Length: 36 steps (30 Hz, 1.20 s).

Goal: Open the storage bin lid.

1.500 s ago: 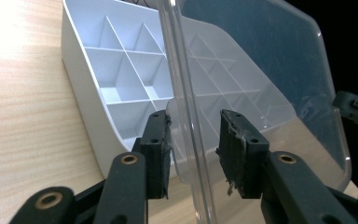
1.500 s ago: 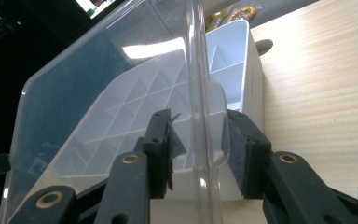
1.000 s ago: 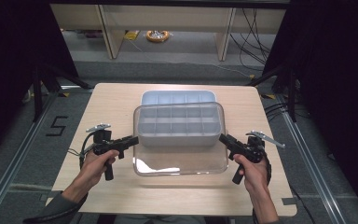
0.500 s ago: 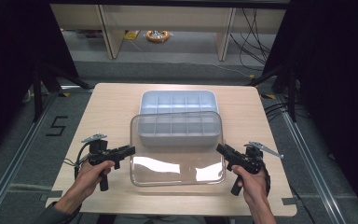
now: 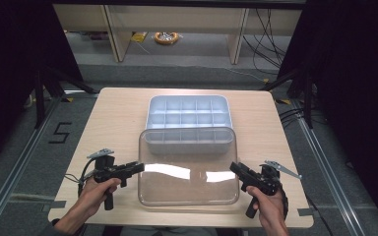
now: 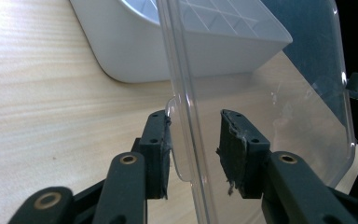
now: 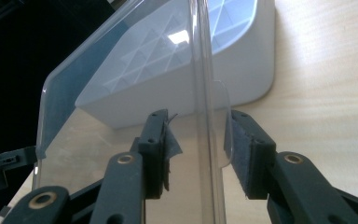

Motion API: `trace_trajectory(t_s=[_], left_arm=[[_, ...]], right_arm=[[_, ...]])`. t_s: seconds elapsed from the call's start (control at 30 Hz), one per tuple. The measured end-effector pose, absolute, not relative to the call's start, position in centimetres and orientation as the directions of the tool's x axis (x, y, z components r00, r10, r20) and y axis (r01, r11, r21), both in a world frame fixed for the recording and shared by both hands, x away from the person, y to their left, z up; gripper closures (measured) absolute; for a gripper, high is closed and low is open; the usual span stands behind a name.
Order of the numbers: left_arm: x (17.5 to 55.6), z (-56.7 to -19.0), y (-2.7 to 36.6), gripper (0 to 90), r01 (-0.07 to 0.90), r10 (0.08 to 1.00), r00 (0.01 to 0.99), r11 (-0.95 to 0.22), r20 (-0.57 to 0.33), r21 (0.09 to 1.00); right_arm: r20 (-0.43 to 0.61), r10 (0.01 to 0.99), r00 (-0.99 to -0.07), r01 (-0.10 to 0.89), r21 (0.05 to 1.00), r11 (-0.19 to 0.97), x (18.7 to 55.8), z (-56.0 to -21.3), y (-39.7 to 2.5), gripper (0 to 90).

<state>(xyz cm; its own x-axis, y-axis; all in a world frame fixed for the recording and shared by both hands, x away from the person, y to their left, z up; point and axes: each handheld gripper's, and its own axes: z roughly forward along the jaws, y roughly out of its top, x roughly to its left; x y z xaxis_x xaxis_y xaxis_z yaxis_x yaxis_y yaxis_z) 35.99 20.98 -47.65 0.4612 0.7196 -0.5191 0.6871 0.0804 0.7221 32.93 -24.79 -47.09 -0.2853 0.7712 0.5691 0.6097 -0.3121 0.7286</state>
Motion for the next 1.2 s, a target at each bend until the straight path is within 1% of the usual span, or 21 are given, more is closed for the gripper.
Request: trace_trajectory(t_s=[0.03, 0.07, 0.1, 0.13, 0.23, 0.3, 0.33, 0.37, 0.7, 0.77, 0.8, 0.83, 0.87, 0.9, 0.97, 1.0, 1.03, 1.07, 1.1, 1.17, 1.2], left_arm=[[35.8, -47.8, 20.9, 62.4, 0.69, 0.72, 0.466, 0.068, -0.514, 0.721], [35.7, -47.9, 20.9, 62.4, 0.692, 0.716, 0.468, 0.068, -0.518, 0.719], [35.7, -47.9, 20.9, 62.3, 0.692, 0.716, 0.468, 0.068, -0.518, 0.719], [35.5, -47.9, 20.9, 62.4, 0.693, 0.715, 0.471, 0.061, -0.516, 0.718], [35.0, -48.1, 20.8, 62.4, 0.697, 0.718, 0.471, 0.054, -0.513, 0.715], [34.6, -48.4, 20.8, 62.1, 0.699, 0.715, 0.473, 0.051, -0.515, 0.713], [34.5, -48.7, 20.9, 62.2, 0.711, 0.709, 0.476, 0.038, -0.52, 0.702], [34.3, -48.9, 20.9, 62.1, 0.712, 0.713, 0.473, 0.037, -0.518, 0.701], [33.5, -49.5, 21.1, 61.7, 0.731, 0.706, 0.472, 0.023, -0.529, 0.682], [33.3, -49.7, 21.0, 61.6, 0.736, 0.709, 0.469, 0.016, -0.527, 0.677], [33.2, -49.8, 20.9, 61.5, 0.737, 0.712, 0.466, 0.015, -0.525, 0.676], [33.2, -50.0, 20.9, 61.4, 0.74, 0.705, 0.475, 0.002, -0.526, 0.672], [33.3, -50.0, 20.9, 61.4, 0.743, 0.706, 0.473, 0.002, -0.527, 0.67], [33.3, -50.0, 20.9, 61.4, 0.743, 0.706, 0.473, 0.002, -0.527, 0.67], [33.3, -50.2, 20.8, 61.2, 0.745, 0.709, 0.471, -0.001, -0.525, 0.667], [33.3, -50.3, 20.9, 61.1, 0.747, 0.711, 0.472, -0.008, -0.521, 0.665], [33.3, -50.3, 20.9, 61.1, 0.747, 0.711, 0.472, -0.008, -0.521, 0.665], [33.3, -50.3, 20.9, 61.1, 0.748, 0.714, 0.47, -0.011, -0.519, 0.663], [33.3, -50.4, 20.8, 61.1, 0.751, 0.715, 0.466, -0.008, -0.521, 0.66], [33.4, -50.5, 20.8, 61.0, 0.753, 0.714, 0.468, -0.013, -0.521, 0.658], [33.4, -50.6, 20.8, 60.9, 0.753, 0.716, 0.469, -0.018, -0.517, 0.658]], right_arm=[[0.565, 0.773, -0.289, 0.61, 0.731, -0.306, 32.8, -47.3, -24.9, 60.9], [0.595, 0.757, -0.269, 0.631, 0.703, -0.328, 32.4, -47.1, -24.8, 60.7], [0.595, 0.757, -0.269, 0.631, 0.703, -0.328, 32.4, -47.1, -24.8, 60.7], [0.564, 0.781, -0.27, 0.625, 0.719, -0.303, 32.4, -47.5, -24.9, 60.5], [0.566, 0.776, -0.278, 0.623, 0.721, -0.302, 32.1, -47.8, -25.0, 60.4], [0.564, 0.782, -0.267, 0.635, 0.713, -0.297, 31.6, -48.0, -25.1, 60.3], [0.541, 0.791, -0.286, 0.621, 0.733, -0.277, 31.7, -48.3, -25.2, 60.3], [0.567, 0.774, -0.281, 0.634, 0.715, -0.294, 31.4, -48.3, -25.1, 60.3], [0.56, 0.78, -0.279, 0.652, 0.707, -0.275, 30.7, -49.1, -25.1, 59.7], [0.597, 0.762, -0.248, 0.675, 0.672, -0.306, 30.5, -49.2, -25.0, 59.7], [0.571, 0.775, -0.272, 0.661, 0.696, -0.28, 30.6, -49.4, -25.2, 59.6], [0.574, 0.774, -0.268, 0.661, 0.694, -0.286, 30.6, -49.5, -25.2, 59.6], [0.612, 0.756, -0.231, 0.691, 0.651, -0.316, 30.4, -49.2, -25.0, 59.6], [0.581, 0.773, -0.255, 0.674, 0.68, -0.289, 30.5, -49.3, -25.2, 59.6], [0.587, 0.767, -0.26, 0.681, 0.675, -0.285, 30.5, -49.5, -25.3, 59.6], [0.603, 0.767, -0.218, 0.703, 0.642, -0.305, 30.4, -49.4, -25.0, 59.5], [0.618, 0.757, -0.211, 0.709, 0.63, -0.316, 30.3, -49.3, -24.8, 59.5], [0.618, 0.757, -0.211, 0.709, 0.63, -0.316, 30.3, -49.3, -24.8, 59.5], [0.564, 0.783, -0.264, 0.682, 0.683, -0.262, 30.7, -49.9, -25.1, 59.4], [0.552, 0.787, -0.276, 0.679, 0.692, -0.247, 30.6, -50.1, -25.1, 59.2], [0.559, 0.787, -0.261, 0.688, 0.679, -0.254, 30.6, -50.1, -25.0, 59.1]])
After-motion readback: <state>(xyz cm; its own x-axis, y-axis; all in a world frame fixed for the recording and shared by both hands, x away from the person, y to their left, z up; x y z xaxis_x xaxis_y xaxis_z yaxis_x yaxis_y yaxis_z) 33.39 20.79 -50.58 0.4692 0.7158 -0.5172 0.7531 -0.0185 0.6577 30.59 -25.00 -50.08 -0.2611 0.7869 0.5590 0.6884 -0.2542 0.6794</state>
